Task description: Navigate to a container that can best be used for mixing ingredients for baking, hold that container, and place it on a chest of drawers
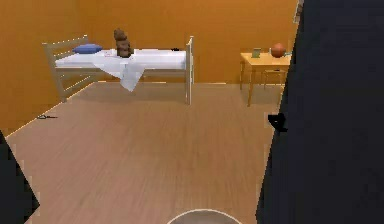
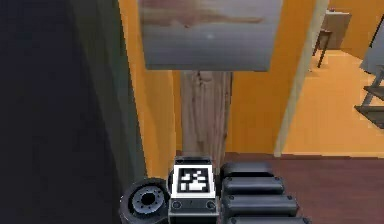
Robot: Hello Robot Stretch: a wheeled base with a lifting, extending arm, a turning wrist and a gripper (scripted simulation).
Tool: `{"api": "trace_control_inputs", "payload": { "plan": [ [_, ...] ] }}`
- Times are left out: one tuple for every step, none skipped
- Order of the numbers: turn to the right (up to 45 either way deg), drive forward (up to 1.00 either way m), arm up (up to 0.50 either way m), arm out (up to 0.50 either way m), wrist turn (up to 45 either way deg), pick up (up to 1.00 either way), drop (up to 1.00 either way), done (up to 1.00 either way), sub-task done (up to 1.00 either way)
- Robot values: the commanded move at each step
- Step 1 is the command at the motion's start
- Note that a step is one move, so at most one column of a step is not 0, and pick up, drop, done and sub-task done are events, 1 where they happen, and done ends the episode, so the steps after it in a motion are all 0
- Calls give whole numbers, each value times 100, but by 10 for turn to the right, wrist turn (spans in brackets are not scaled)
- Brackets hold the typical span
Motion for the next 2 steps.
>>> {"api": "trace_control_inputs", "payload": {
  "plan": [
    [0,100,0,0,0,0,0,0,0],
    [90,0,0,0,0,0,0,0,0]
  ]
}}
